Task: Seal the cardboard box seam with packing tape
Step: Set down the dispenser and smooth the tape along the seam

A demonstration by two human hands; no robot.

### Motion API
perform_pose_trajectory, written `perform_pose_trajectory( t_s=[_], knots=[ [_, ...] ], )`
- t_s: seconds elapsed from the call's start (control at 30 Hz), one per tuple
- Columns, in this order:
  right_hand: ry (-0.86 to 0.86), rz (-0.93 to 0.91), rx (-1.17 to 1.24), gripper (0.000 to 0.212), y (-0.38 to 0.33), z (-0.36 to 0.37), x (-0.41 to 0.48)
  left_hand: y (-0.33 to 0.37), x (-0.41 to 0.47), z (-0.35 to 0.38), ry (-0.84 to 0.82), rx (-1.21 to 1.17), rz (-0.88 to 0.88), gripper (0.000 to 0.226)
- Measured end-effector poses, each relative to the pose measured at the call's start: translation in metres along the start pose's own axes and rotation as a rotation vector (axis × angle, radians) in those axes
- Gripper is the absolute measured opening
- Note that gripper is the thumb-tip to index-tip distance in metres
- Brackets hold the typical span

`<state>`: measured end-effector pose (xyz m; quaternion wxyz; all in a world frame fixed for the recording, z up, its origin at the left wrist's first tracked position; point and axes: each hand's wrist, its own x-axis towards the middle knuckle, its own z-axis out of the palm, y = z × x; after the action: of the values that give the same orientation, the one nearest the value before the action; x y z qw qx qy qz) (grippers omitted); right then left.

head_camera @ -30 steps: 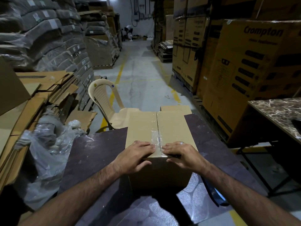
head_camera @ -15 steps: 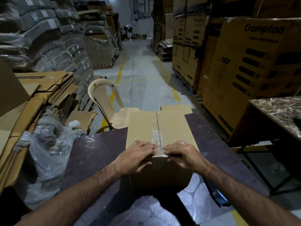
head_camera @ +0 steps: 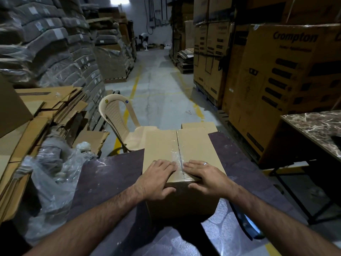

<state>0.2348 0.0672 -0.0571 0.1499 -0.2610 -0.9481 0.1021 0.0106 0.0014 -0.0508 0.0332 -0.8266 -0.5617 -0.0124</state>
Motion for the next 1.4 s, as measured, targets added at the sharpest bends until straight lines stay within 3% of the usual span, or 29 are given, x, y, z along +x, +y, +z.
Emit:
perform_pose_trajectory(
  t_s=[0.1,0.23,0.33,0.4,0.47,0.63,0.77,0.9,1.4],
  knots=[
    [-0.010,0.008,-0.022,0.058,-0.001,-0.001,0.001,0.005,0.003,0.000,-0.098,0.051,-0.048,0.089],
    [-0.029,0.024,-0.020,0.057,-0.006,-0.003,0.005,0.005,0.005,0.001,-0.035,0.055,-0.071,0.086],
    [-0.084,0.020,-0.062,0.059,-0.010,-0.002,0.012,0.007,0.006,0.001,-0.122,0.054,-0.118,0.095],
    [-0.102,0.053,-0.052,0.056,-0.013,-0.003,0.011,0.001,0.007,-0.007,-0.159,-0.108,-0.154,0.091],
    [-0.081,0.103,-0.018,0.050,-0.017,-0.003,0.010,-0.009,0.009,-0.014,-0.100,-0.320,-0.171,0.071],
    [-0.176,0.215,-0.084,0.050,-0.029,0.006,0.040,-0.010,0.008,-0.001,-0.076,-0.129,-0.283,0.059],
    [-0.205,0.257,-0.122,0.054,-0.040,0.008,0.042,-0.009,0.007,-0.002,-0.078,-0.217,-0.413,0.061],
    [-0.176,0.270,-0.191,0.064,-0.053,0.014,0.030,-0.008,0.009,-0.001,-0.091,-0.224,-0.400,0.061],
    [-0.275,0.363,-0.088,0.057,-0.046,0.005,0.061,-0.012,0.007,-0.001,-0.088,-0.221,-0.422,0.059]
  ],
)
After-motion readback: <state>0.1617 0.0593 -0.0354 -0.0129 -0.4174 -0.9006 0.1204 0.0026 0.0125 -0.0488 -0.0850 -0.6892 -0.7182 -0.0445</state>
